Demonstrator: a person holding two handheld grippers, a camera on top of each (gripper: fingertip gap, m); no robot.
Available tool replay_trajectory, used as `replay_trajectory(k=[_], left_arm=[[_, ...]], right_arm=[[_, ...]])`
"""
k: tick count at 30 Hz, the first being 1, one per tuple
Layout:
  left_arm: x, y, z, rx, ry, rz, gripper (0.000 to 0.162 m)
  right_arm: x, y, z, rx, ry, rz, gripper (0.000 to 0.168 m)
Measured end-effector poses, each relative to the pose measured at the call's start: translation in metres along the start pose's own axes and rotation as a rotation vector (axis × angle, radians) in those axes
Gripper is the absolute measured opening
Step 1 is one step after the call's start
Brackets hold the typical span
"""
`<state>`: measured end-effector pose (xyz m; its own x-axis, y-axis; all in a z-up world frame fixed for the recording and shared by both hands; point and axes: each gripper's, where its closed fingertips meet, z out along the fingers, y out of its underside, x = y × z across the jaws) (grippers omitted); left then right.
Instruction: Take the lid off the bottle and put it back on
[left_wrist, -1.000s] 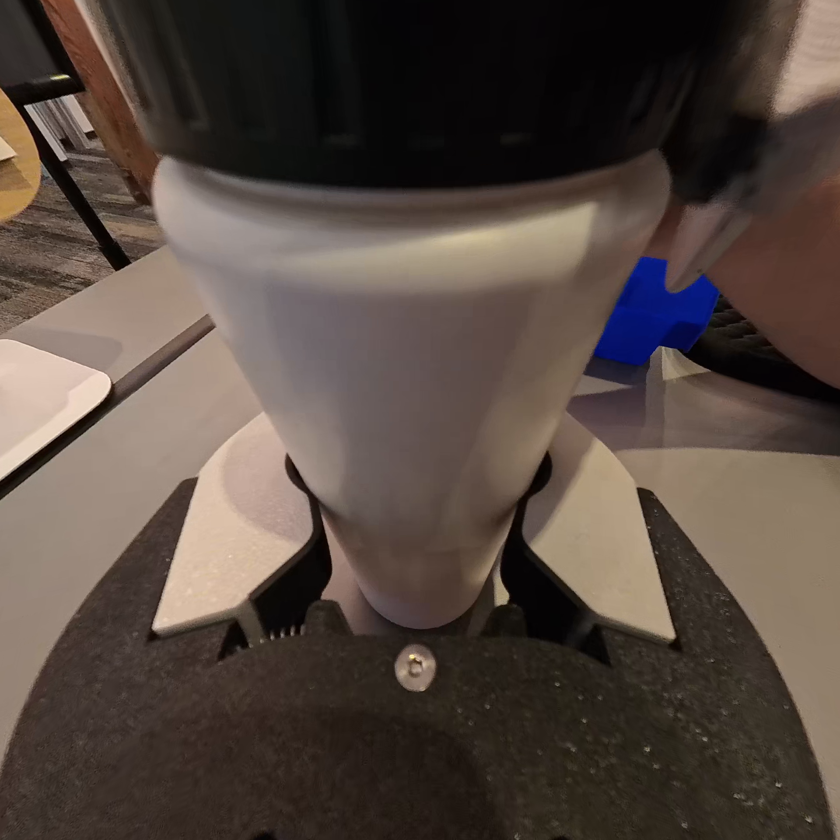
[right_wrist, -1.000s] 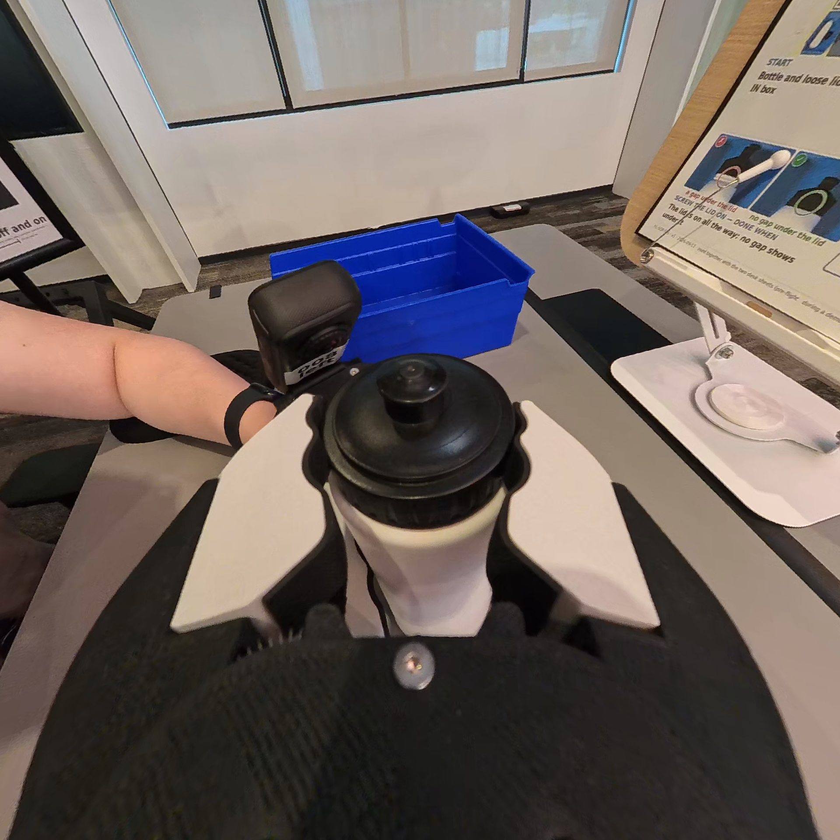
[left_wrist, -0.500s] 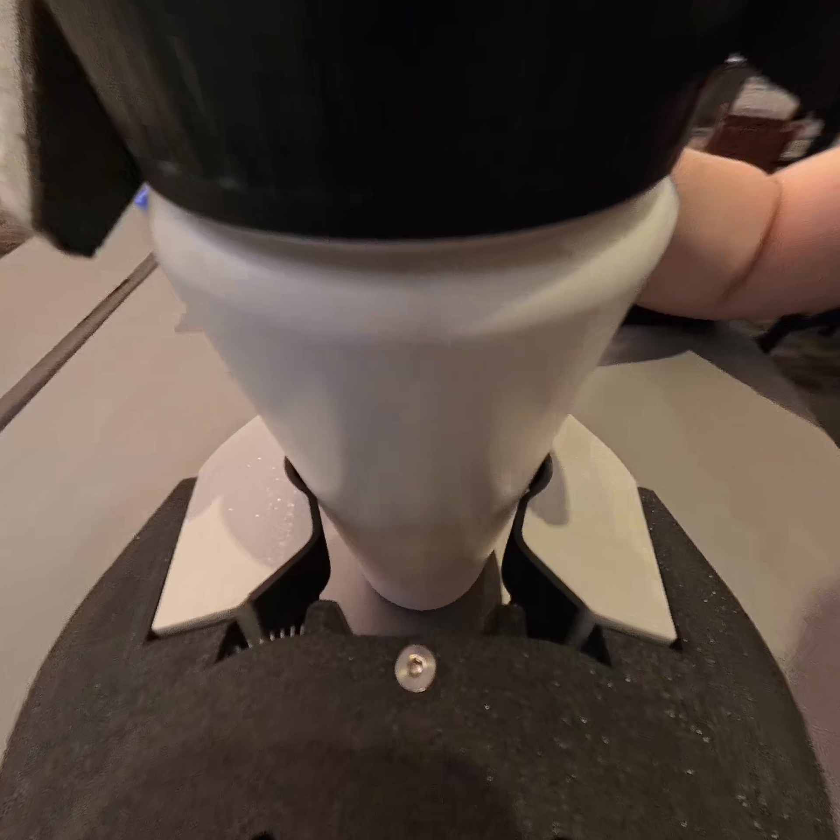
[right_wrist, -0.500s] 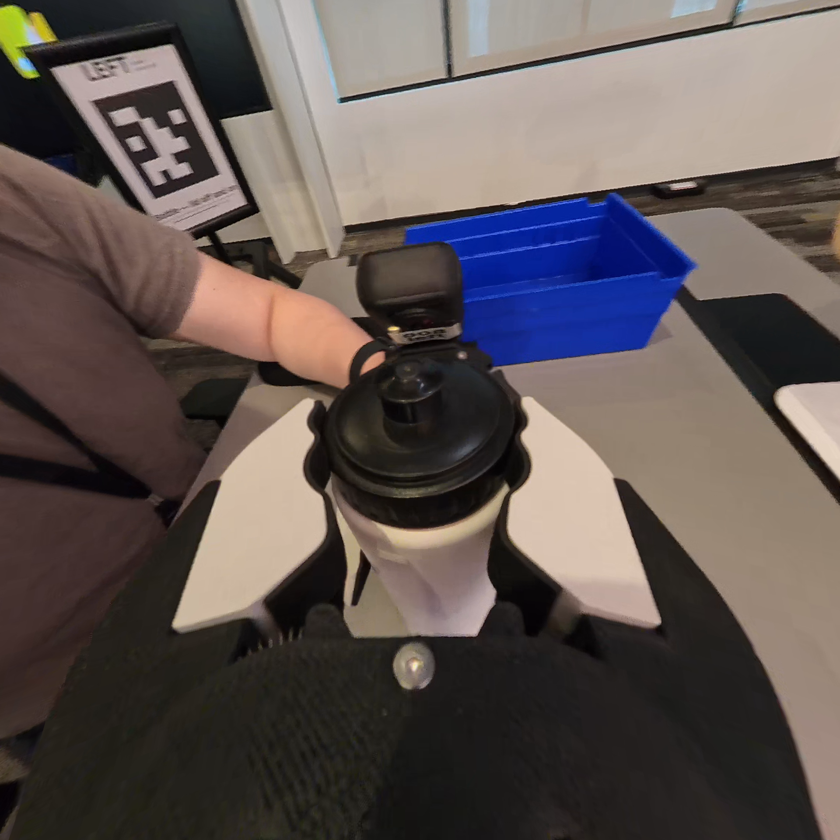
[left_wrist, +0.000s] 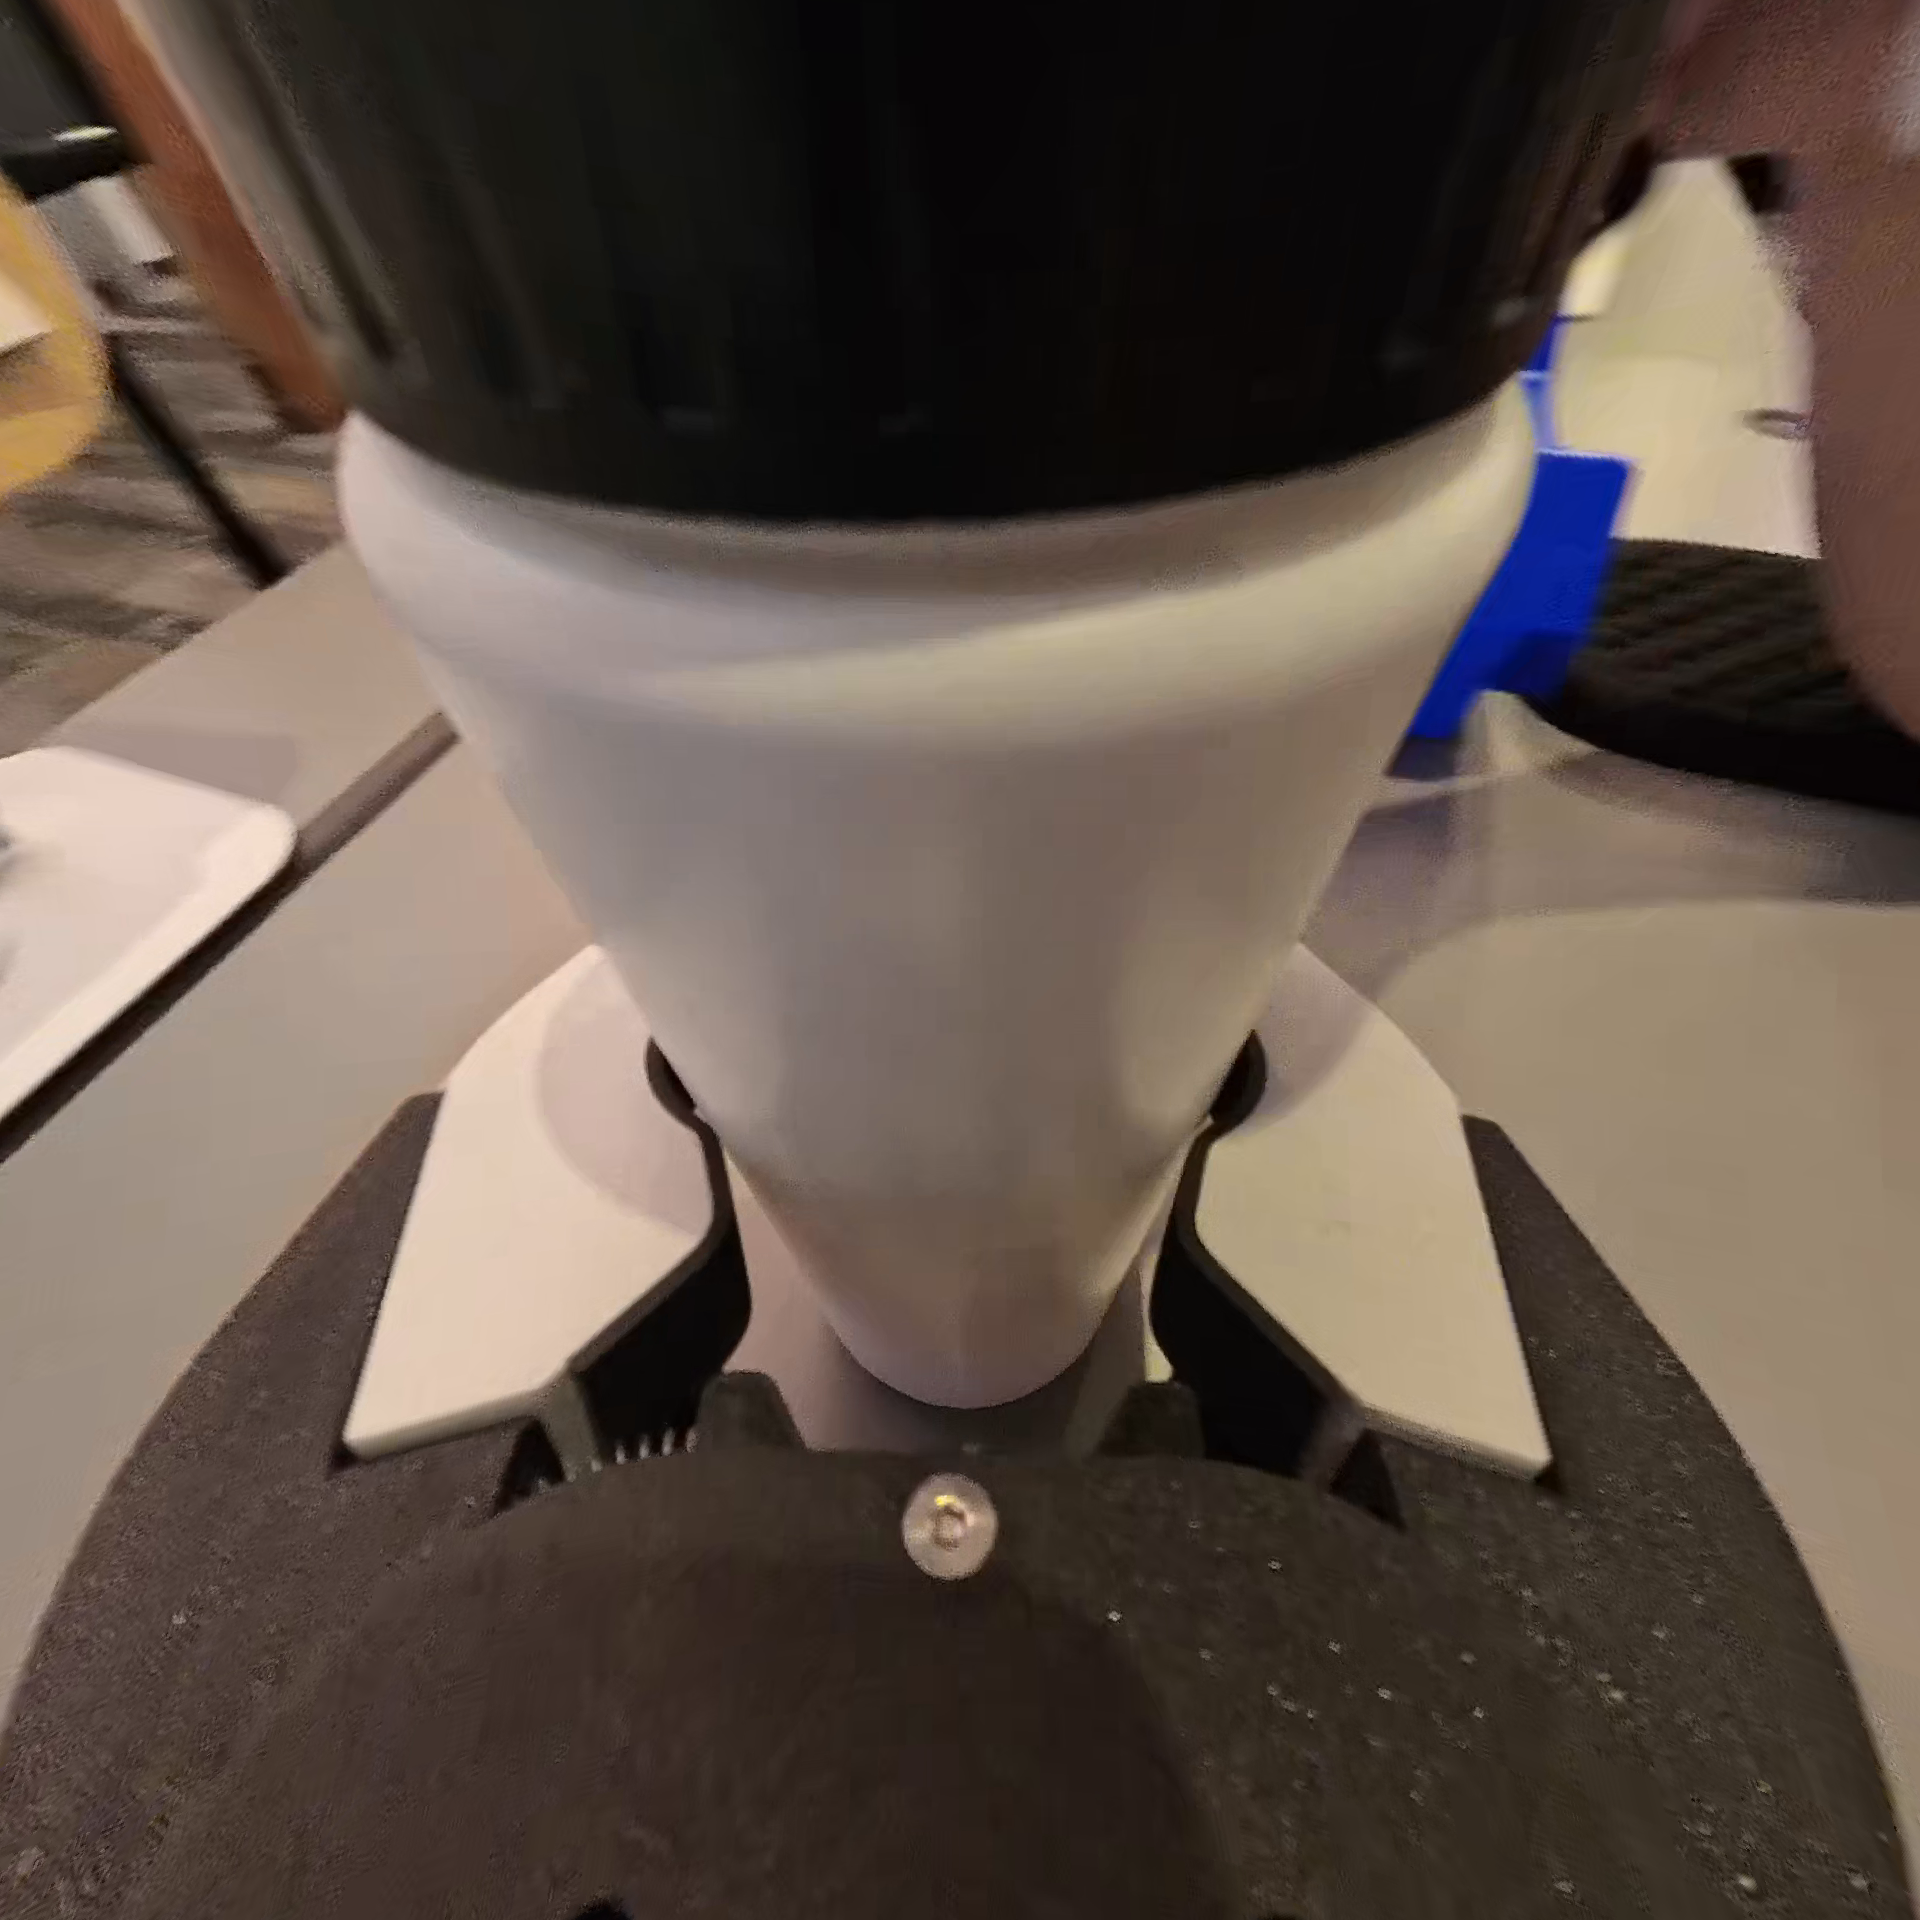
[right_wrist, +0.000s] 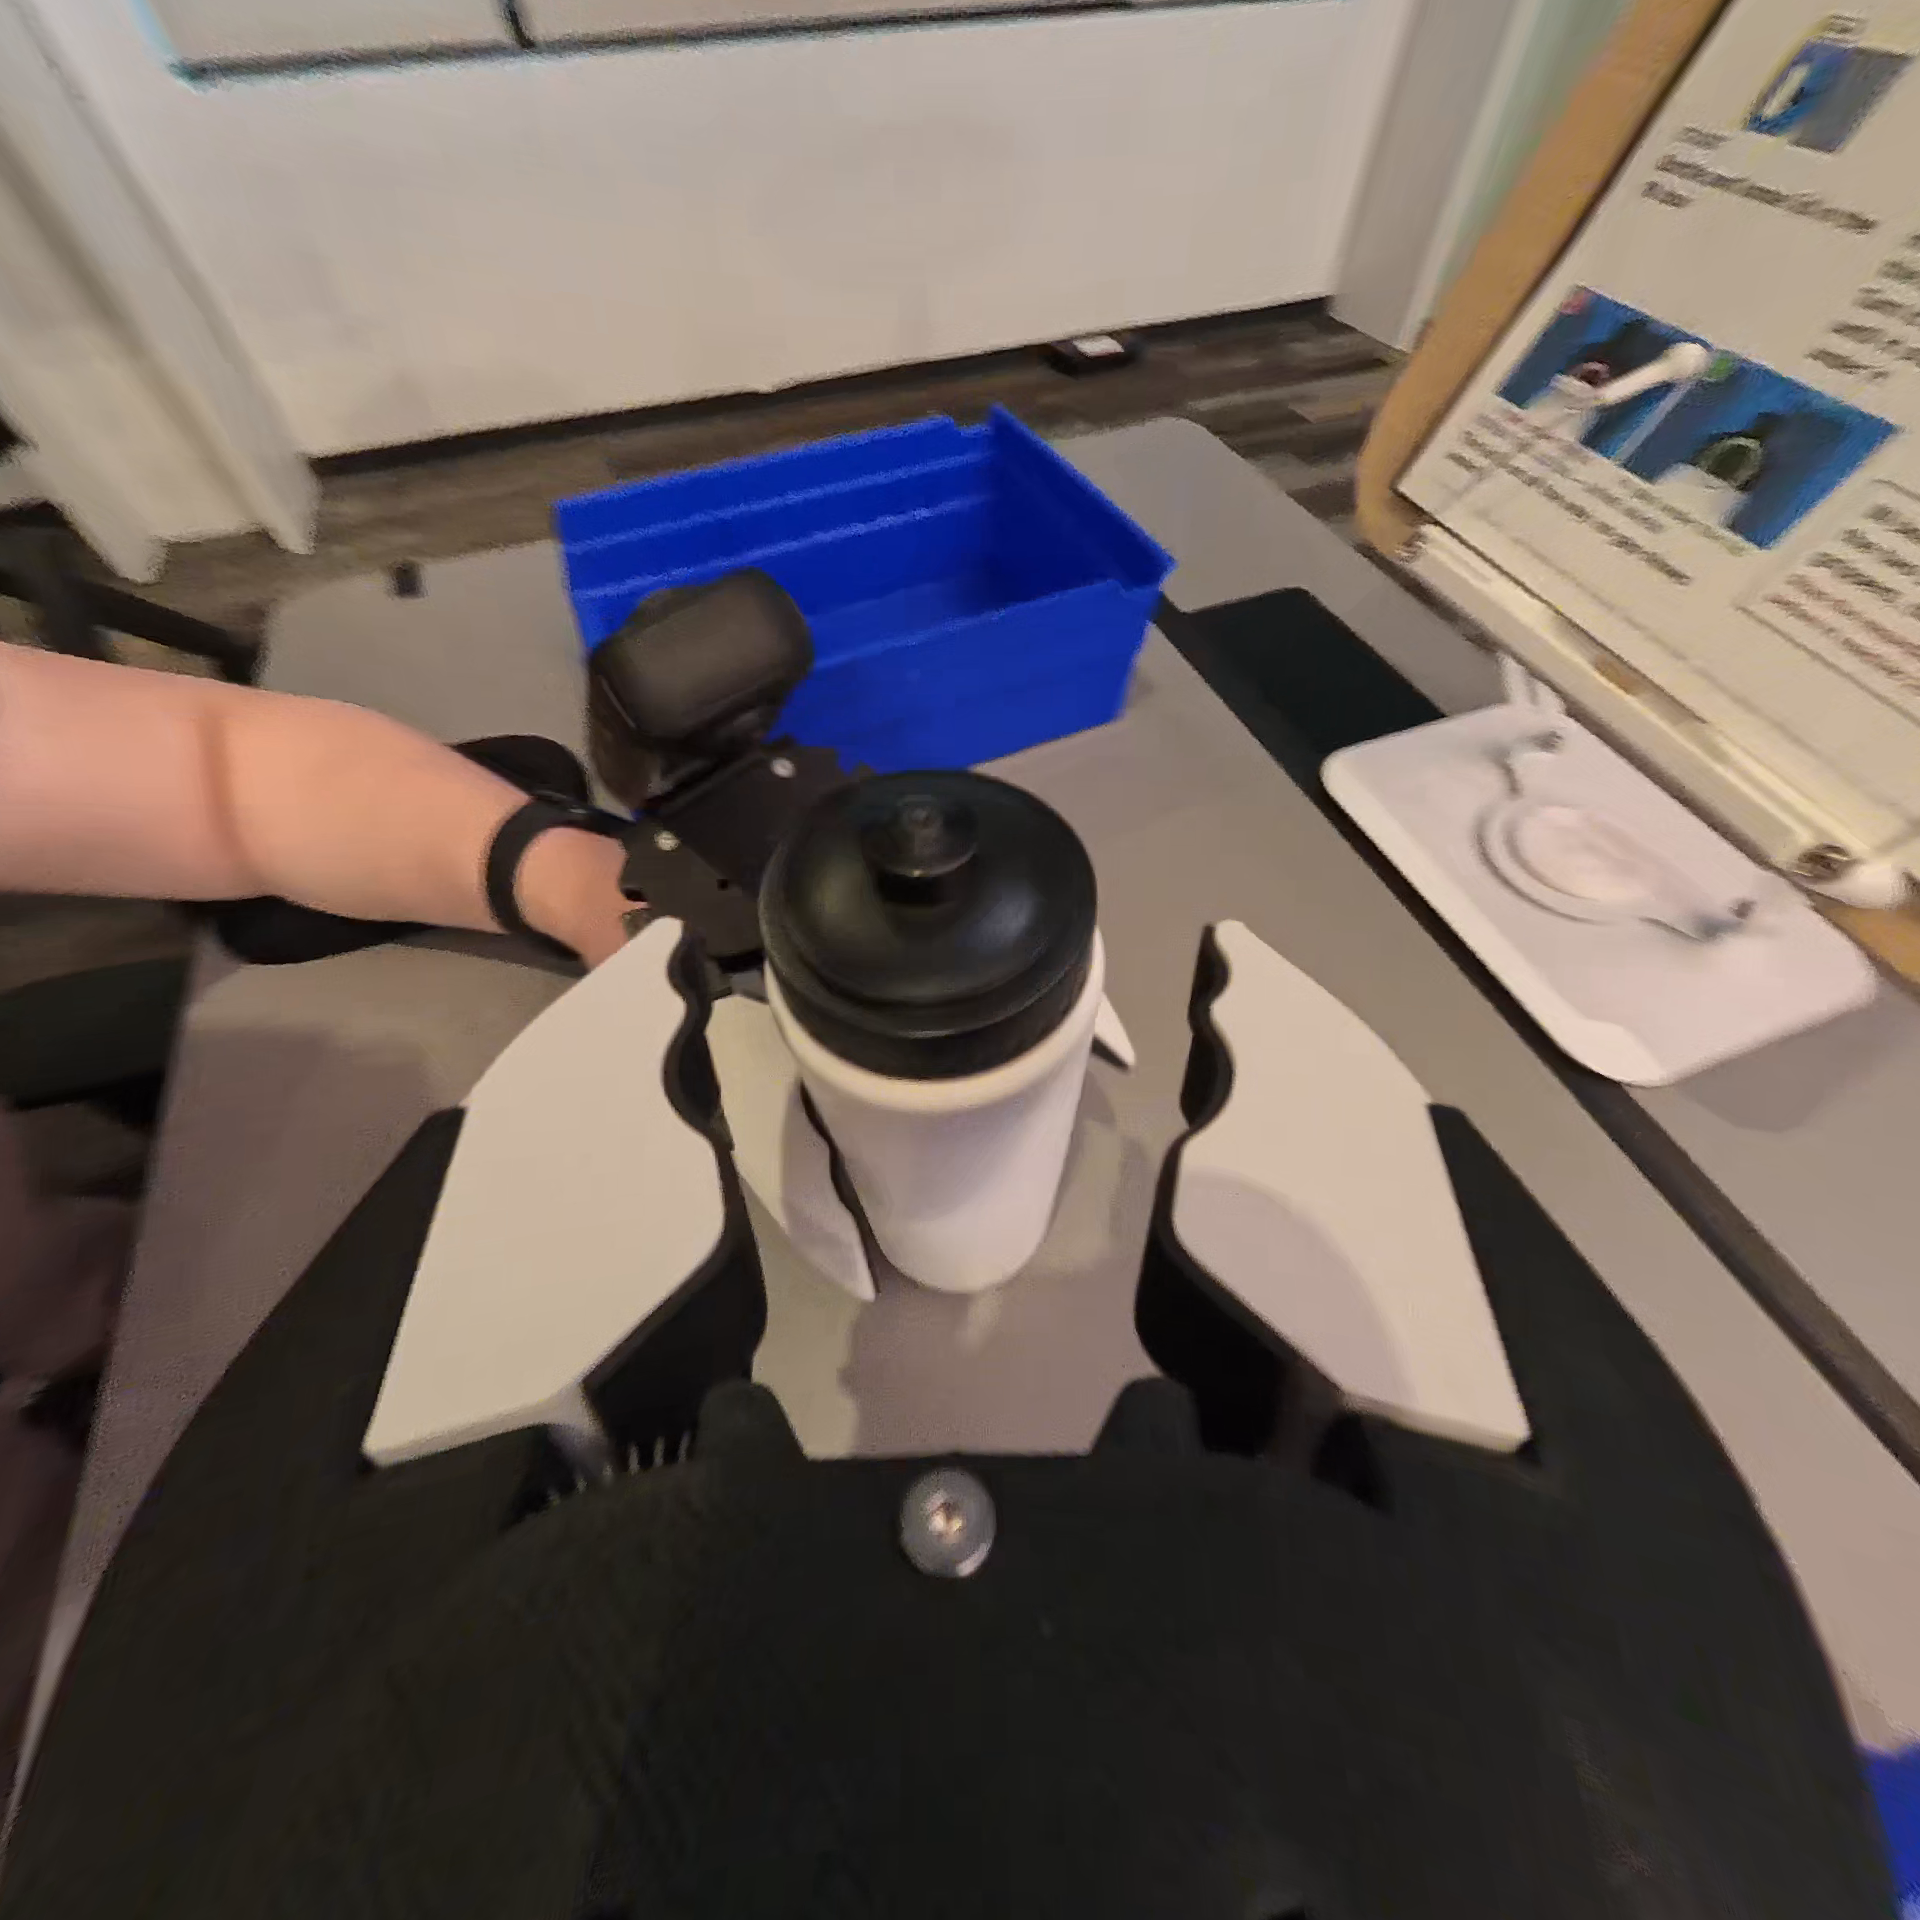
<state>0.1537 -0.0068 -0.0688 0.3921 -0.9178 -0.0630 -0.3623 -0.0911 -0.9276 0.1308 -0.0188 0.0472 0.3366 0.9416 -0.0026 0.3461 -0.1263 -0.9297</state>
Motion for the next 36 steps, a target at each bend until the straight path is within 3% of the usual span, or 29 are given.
replay_trajectory(k=[5, 6, 8, 12, 16, 20, 27, 31, 36], left_arm=[[-0.007, 0.002, 0.001, -0.030, -0.085, -0.033, 0.098], [-0.005, 0.002, 0.001, -0.033, -0.091, -0.025, 0.098], [-0.002, 0.002, 0.002, -0.038, -0.079, -0.028, 0.098], [0.018, 0.001, 0.003, -0.020, 0.066, 0.006, 0.098], [0.061, 0.000, -0.002, 0.006, 0.314, 0.128, 0.098], [0.083, -0.002, -0.004, 0.031, 0.418, 0.144, 0.098], [0.017, 0.000, 0.004, -0.014, 0.052, -0.007, 0.098], [0.006, 0.002, 0.003, -0.031, -0.019, -0.026, 0.099], [0.008, 0.002, 0.003, -0.037, -0.010, -0.025, 0.098]], right_arm=[[0.004, 0.006, 0.018, -0.066, 0.206, -0.012, 0.086], [0.003, 0.007, 0.021, -0.067, 0.210, -0.001, 0.077], [0.001, 0.008, 0.022, -0.074, 0.187, 0.019, 0.076], [-0.017, 0.012, 0.016, -0.109, -0.009, -0.077, 0.076], [-0.053, 0.018, -0.004, -0.034, -0.352, -0.279, 0.076], [-0.065, 0.018, -0.011, 0.039, -0.513, -0.218, 0.076], [-0.021, -0.008, 0.006, 0.076, -0.118, -0.059, 0.085], [-0.007, 0.004, 0.019, -0.028, 0.053, -0.036, 0.086], [-0.009, 0.013, 0.024, -0.066, -0.002, -0.016, 0.077]])
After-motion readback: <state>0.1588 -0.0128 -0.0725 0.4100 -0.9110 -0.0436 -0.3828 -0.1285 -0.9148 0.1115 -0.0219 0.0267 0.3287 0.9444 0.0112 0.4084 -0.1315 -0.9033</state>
